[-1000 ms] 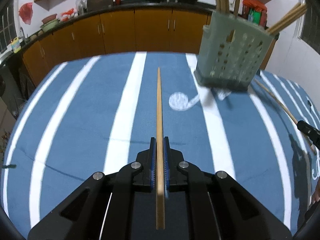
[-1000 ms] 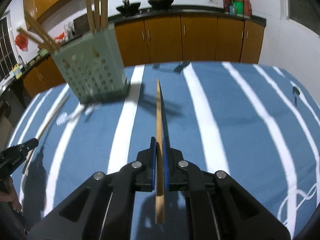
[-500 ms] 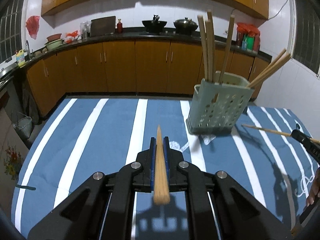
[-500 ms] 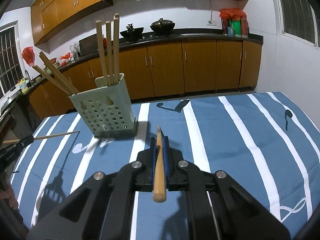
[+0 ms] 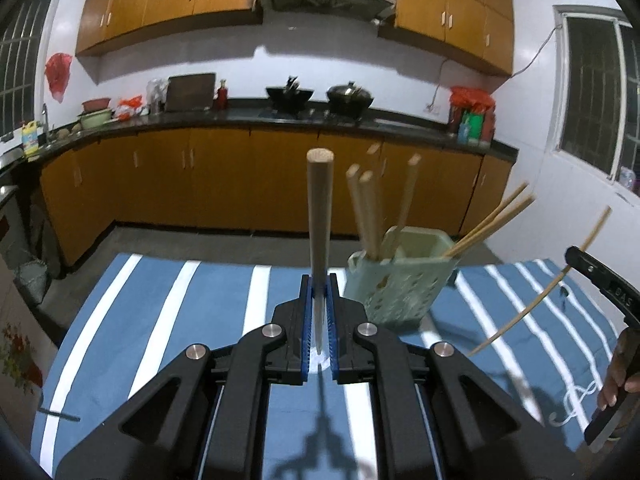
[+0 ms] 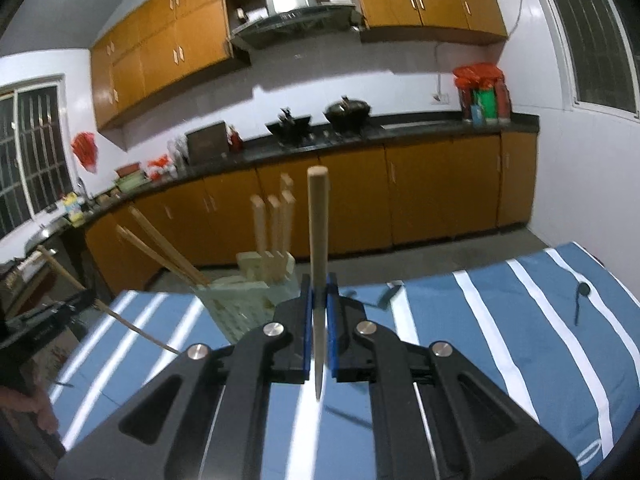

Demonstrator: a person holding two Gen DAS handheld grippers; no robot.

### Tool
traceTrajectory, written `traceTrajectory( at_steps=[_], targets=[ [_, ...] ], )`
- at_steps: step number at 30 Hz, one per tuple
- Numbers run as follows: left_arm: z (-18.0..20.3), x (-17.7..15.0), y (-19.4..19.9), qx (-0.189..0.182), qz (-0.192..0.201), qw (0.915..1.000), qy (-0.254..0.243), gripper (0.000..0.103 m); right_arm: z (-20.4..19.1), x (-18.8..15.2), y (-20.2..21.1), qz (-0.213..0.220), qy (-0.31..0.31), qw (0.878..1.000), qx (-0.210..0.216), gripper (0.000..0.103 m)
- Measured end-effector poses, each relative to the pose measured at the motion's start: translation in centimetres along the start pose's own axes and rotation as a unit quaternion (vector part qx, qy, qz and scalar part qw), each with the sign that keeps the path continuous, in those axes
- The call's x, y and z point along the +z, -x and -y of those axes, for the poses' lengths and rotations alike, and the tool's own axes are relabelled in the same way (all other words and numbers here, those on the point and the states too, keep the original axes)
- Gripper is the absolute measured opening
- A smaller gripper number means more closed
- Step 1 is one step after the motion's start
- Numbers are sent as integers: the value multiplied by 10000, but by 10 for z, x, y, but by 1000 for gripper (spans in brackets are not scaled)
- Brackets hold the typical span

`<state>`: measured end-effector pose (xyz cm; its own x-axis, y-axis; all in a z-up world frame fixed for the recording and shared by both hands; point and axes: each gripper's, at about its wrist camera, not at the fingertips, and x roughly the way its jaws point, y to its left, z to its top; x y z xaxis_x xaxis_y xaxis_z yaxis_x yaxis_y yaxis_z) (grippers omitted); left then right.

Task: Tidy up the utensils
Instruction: 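Lift both held chopsticks and carry them over the green holder, then insert both chopsticks into the green holder and open both tools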

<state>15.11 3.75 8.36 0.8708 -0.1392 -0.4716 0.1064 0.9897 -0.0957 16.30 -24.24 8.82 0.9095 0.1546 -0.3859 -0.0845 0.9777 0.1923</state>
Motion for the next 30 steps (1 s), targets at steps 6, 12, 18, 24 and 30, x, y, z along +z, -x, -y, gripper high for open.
traceTrajectory(
  at_steps=[6, 12, 18, 24, 30],
  targets=[
    [23, 25, 19, -426, 388, 9983, -115, 7, -11, 36, 22, 483, -164, 9974, 510, 8],
    [37, 54, 29, -653, 918, 9936, 5, 8, -21, 69, 32, 1140, -226, 9917, 549, 8],
    [41, 66, 16, -666, 1132, 9912, 146, 7, -28, 81, 10, 1347, -233, 9899, 387, 8],
    [42, 64, -6, -584, 1211, 9906, 236, 7, -31, 83, -17, 1241, -175, 9915, 341, 8],
    [43, 58, -28, -524, 931, 9940, 234, 8, -40, 76, -39, 1064, 5, 9940, 259, 8]
  ],
)
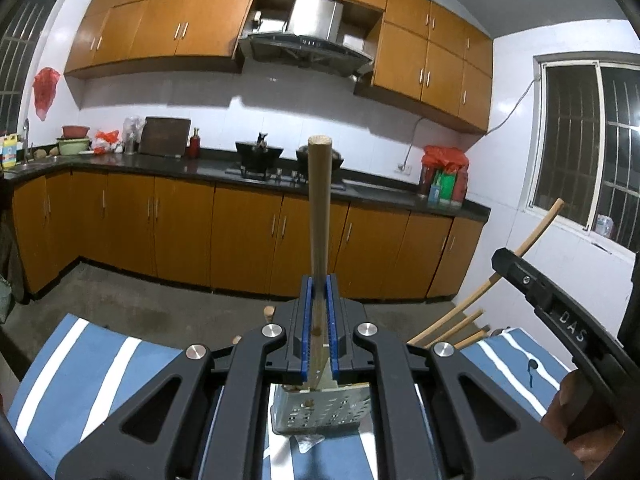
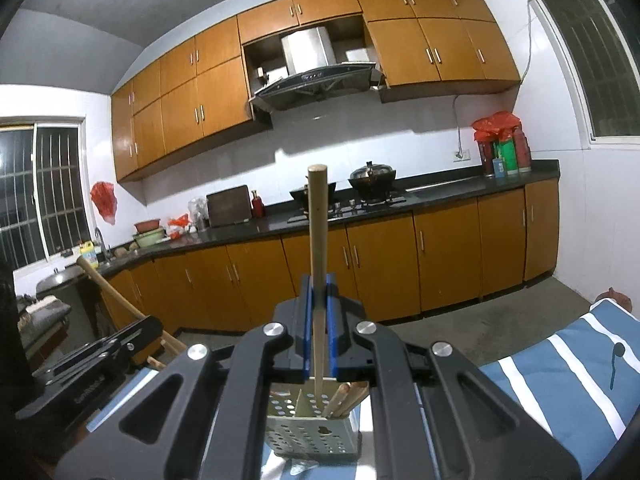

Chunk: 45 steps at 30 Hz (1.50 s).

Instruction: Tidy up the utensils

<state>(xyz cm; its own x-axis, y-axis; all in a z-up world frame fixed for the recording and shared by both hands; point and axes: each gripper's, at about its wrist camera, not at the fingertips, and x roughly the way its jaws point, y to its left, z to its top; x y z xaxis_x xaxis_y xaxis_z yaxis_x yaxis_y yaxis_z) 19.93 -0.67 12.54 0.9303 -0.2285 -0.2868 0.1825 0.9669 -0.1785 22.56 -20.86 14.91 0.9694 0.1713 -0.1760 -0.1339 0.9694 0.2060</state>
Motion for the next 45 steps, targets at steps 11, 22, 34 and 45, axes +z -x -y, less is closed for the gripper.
traceTrajectory(
  at_steps=[11, 22, 34, 45],
  targets=[
    [-13, 2, 4, 30, -94, 9999, 107, 45, -3, -10, 3, -143, 219, 9997, -2, 24],
    [-30, -2, 56, 237, 222, 9994, 148, 75, 15, -24, 67, 122, 60, 9997, -202, 81],
    [-23, -54, 119, 1038, 540, 9908, -684, 101, -3, -74, 122, 261, 746, 9925, -932, 99],
    [-24, -101, 126, 1021, 114, 9922, -699, 101, -3, -126, 140, -354, 579, 9931, -955, 99]
  ],
)
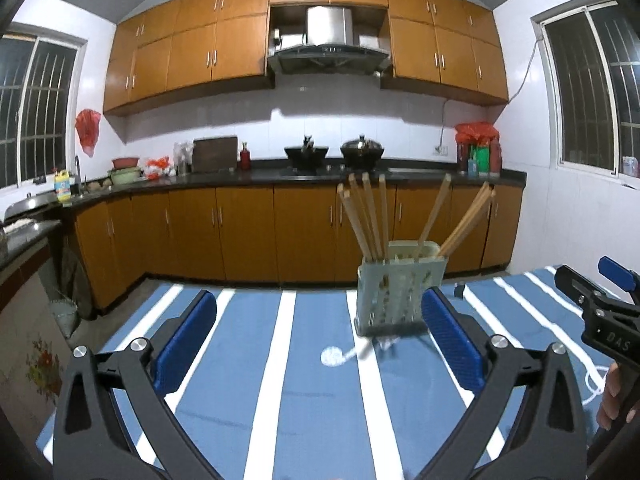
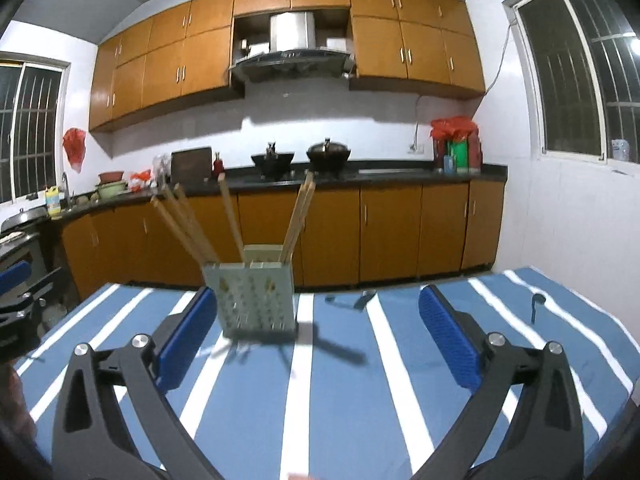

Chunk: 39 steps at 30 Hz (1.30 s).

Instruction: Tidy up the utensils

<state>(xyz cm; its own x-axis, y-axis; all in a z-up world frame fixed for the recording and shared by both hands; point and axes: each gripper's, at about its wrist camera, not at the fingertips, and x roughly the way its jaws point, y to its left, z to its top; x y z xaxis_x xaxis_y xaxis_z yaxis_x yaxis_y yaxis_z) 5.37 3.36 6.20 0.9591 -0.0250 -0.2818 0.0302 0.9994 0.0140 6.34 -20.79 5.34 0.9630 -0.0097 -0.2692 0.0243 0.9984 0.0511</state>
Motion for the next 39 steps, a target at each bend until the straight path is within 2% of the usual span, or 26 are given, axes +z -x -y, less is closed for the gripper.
traceTrajectory(
  at_steps=[5, 20, 39],
  targets=[
    [3, -23, 0, -46, -212, 9997, 66, 101, -8, -15, 3, -202, 90, 9997, 79, 99],
    [10, -60, -1, -9, -655, 9978, -44, 101, -15, -53, -2, -754, 288, 9967, 39, 99],
    [11, -65, 2, -55, -740, 9972, -33, 101, -11, -62, 0, -845, 275, 9960, 7, 99]
  ],
)
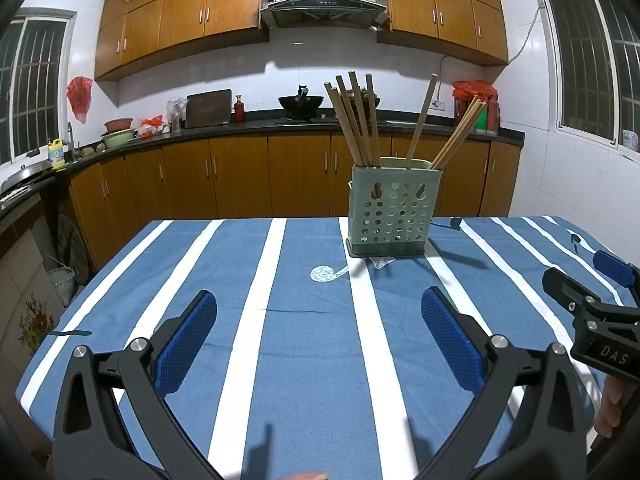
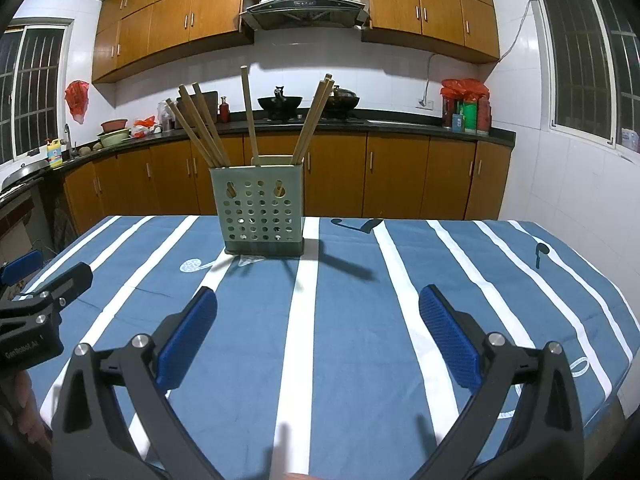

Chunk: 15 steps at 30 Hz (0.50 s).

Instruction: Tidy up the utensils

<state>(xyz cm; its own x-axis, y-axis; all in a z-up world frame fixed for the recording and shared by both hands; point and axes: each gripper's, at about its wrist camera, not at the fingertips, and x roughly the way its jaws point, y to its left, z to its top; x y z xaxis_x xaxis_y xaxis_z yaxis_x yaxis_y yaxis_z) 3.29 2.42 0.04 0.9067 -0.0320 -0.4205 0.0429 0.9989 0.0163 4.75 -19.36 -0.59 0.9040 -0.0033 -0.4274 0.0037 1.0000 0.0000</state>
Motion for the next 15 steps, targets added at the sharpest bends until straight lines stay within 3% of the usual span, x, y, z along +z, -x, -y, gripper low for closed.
traceTrajectory(
  at_steps=[15],
  targets=[
    [0, 1, 0, -2, -4, 10000, 1, 101, 1, -1, -1, -19, -25, 10000, -2, 99]
  ],
)
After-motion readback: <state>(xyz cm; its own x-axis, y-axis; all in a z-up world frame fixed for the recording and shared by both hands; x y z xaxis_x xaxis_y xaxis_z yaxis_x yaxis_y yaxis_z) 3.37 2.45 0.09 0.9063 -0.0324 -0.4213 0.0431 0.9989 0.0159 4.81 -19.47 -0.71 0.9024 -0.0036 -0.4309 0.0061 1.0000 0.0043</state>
